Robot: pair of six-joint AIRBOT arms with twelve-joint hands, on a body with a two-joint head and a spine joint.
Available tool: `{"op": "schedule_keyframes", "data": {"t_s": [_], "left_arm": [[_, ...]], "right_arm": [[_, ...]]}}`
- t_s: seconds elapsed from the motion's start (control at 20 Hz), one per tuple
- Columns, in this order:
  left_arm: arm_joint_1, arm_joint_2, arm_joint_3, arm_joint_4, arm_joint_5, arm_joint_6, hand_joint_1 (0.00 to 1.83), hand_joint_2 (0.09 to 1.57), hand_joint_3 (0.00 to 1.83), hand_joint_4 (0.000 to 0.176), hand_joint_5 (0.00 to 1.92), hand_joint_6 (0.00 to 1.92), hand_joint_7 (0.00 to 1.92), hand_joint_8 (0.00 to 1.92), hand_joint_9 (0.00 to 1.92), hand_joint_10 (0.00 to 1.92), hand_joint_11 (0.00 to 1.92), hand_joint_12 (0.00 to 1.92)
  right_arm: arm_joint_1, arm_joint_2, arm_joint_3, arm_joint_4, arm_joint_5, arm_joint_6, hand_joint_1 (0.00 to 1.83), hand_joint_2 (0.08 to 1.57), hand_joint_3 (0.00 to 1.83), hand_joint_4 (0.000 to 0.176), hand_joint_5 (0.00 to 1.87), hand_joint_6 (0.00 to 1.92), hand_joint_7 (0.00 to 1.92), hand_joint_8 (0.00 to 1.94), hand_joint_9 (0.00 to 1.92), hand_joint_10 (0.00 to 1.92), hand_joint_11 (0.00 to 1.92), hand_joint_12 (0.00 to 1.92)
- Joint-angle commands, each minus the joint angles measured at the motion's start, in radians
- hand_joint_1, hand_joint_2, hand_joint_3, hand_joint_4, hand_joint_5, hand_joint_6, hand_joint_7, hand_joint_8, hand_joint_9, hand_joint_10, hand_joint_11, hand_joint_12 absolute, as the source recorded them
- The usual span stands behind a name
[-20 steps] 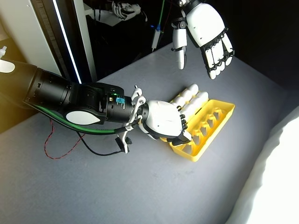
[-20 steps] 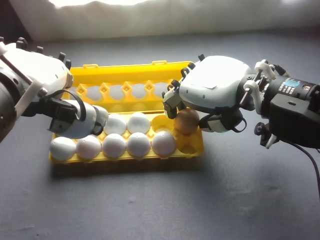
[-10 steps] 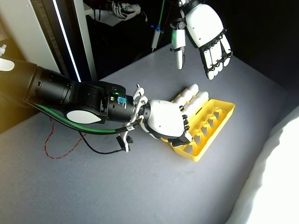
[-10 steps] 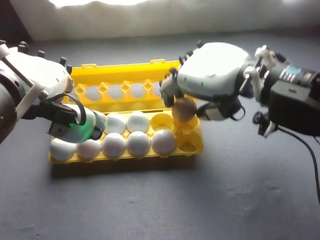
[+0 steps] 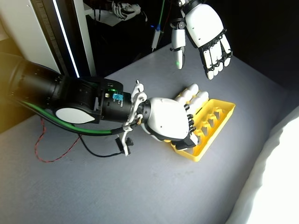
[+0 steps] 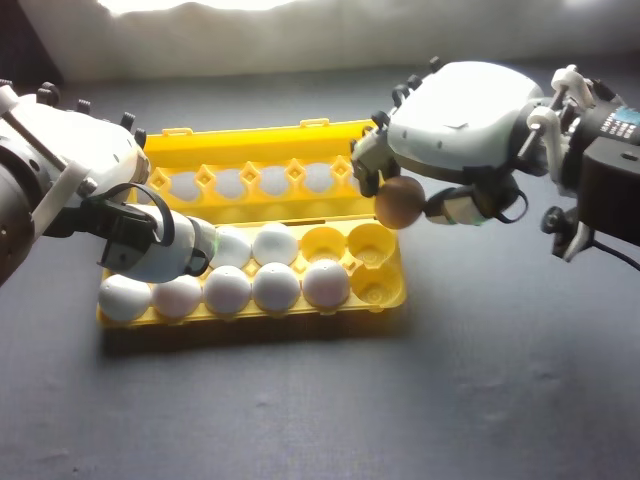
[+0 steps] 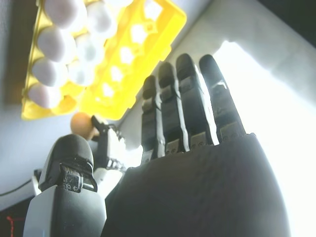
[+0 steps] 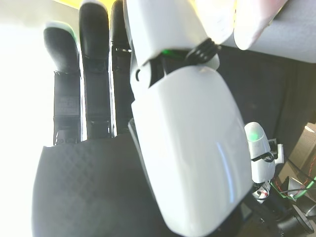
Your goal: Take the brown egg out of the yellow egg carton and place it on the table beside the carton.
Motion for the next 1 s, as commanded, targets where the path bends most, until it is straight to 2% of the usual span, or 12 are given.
{"op": "schedule_keyframes", "data": {"t_s": [0.0, 0.05, 0.15, 0.2, 0.35, 0.5, 0.6, 0.7, 0.8, 0.85, 0.9, 0.95], "left_arm": [[-0.013, 0.013, -0.001, 0.081, -0.01, 0.0, 0.0, 1.27, 0.0, 0.0, 0.33, 0.0, 0.37, 0.0, 0.33, 0.0, 0.0, 0.61], [-0.013, 0.013, -0.001, 0.081, -0.01, -0.001, 0.07, 1.26, 0.0, 0.0, 0.35, 0.0, 0.39, 0.01, 0.35, 0.01, 0.0, 0.65], [-0.013, 0.013, -0.001, 0.081, -0.01, -0.002, 0.07, 1.26, 0.0, 0.0, 0.35, 0.0, 0.39, 0.0, 0.36, 0.0, 0.0, 0.64], [-0.014, 0.013, -0.001, 0.082, -0.01, -0.004, 0.02, 1.27, 0.0, 0.0, 0.35, 0.0, 0.4, 0.0, 0.36, 0.0, 0.0, 0.65], [-0.014, 0.013, -0.001, 0.082, -0.009, -0.006, 0.06, 1.26, 0.0, 0.0, 0.36, 0.0, 0.41, 0.0, 0.37, 0.0, 0.0, 0.67], [-0.014, 0.013, -0.001, 0.084, -0.007, -0.012, 0.0, 1.27, 0.0, 0.0, 0.35, 0.0, 0.39, 0.0, 0.35, 0.0, 0.0, 0.64], [-0.014, 0.013, -0.001, 0.085, -0.007, -0.012, 0.03, 1.27, 0.0, 0.0, 0.33, 0.0, 0.38, 0.0, 0.34, 0.0, 0.0, 0.6], [-0.014, 0.013, -0.001, 0.085, -0.007, -0.012, 0.14, 1.24, 0.0, 0.0, 0.37, 0.01, 0.42, 0.01, 0.38, 0.01, 0.01, 0.66], [-0.014, 0.013, -0.001, 0.085, -0.006, -0.013, 0.11, 1.24, 0.0, 0.0, 0.39, 0.0, 0.43, 0.0, 0.38, 0.0, 0.0, 0.68], [-0.014, 0.013, -0.001, 0.085, -0.006, -0.014, 0.1, 1.25, 0.0, 0.0, 0.37, 0.0, 0.41, 0.0, 0.37, 0.0, 0.0, 0.66], [-0.014, 0.013, -0.001, 0.085, -0.005, -0.016, 0.02, 1.28, 0.01, 0.0, 0.35, 0.0, 0.39, 0.0, 0.34, 0.0, 0.0, 0.63], [-0.014, 0.013, -0.001, 0.085, -0.005, -0.017, 0.03, 1.29, 0.01, 0.0, 0.35, 0.0, 0.39, 0.0, 0.34, 0.0, 0.0, 0.62]], "right_arm": [[0.004, 0.016, -0.002, -0.01, 0.098, -0.001, 1.48, 1.18, 0.0, 0.0, 0.77, 1.19, 0.85, 1.13, 0.82, 1.32, 0.6, 1.76], [0.0, 0.02, -0.002, -0.011, 0.082, -0.001, 1.48, 1.17, 0.0, 0.0, 0.78, 1.17, 0.87, 1.11, 0.83, 1.31, 0.6, 1.75], [-0.011, 0.024, -0.003, -0.011, 0.058, -0.002, 1.48, 1.18, 0.0, 0.0, 0.77, 1.18, 0.86, 1.12, 0.82, 1.31, 0.61, 1.76], [-0.017, 0.027, -0.002, -0.015, 0.055, -0.003, 1.48, 1.17, 0.0, 0.0, 0.79, 1.16, 0.86, 1.11, 0.83, 1.3, 0.61, 1.75], [-0.041, 0.035, -0.002, -0.04, 0.055, -0.004, 1.48, 1.19, 0.0, 0.0, 0.75, 1.22, 0.83, 1.16, 0.79, 1.35, 0.6, 1.78], [-0.065, 0.035, -0.002, -0.063, 0.055, -0.006, 1.48, 1.18, 0.0, 0.0, 0.77, 1.19, 0.83, 1.14, 0.81, 1.32, 0.61, 1.77], [-0.072, 0.034, -0.001, -0.063, 0.056, -0.01, 1.48, 1.18, 0.0, 0.0, 0.75, 1.2, 0.83, 1.15, 0.81, 1.33, 0.61, 1.77], [-0.074, 0.034, -0.001, -0.064, 0.059, -0.013, 1.48, 1.17, 0.0, 0.0, 0.79, 1.18, 0.85, 1.12, 0.83, 1.29, 0.63, 1.74], [-0.075, 0.034, 0.0, -0.064, 0.064, -0.016, 1.48, 1.19, 0.0, 0.0, 0.74, 1.23, 0.8, 1.17, 0.78, 1.34, 0.61, 1.79], [-0.075, 0.033, 0.0, -0.064, 0.067, -0.017, 1.37, 1.21, 0.0, 0.0, 0.69, 1.33, 0.8, 1.22, 0.75, 1.45, 0.47, 1.61], [-0.075, 0.033, 0.0, -0.064, 0.068, -0.02, 1.34, 1.18, 0.0, 0.0, 0.63, 0.89, 0.83, 1.24, 0.65, 1.02, 0.35, 1.49], [-0.075, 0.032, 0.0, -0.064, 0.069, -0.021, 1.31, 1.12, 0.0, 0.0, 0.63, 0.64, 0.72, 0.74, 0.63, 0.81, 0.29, 1.43]]}}
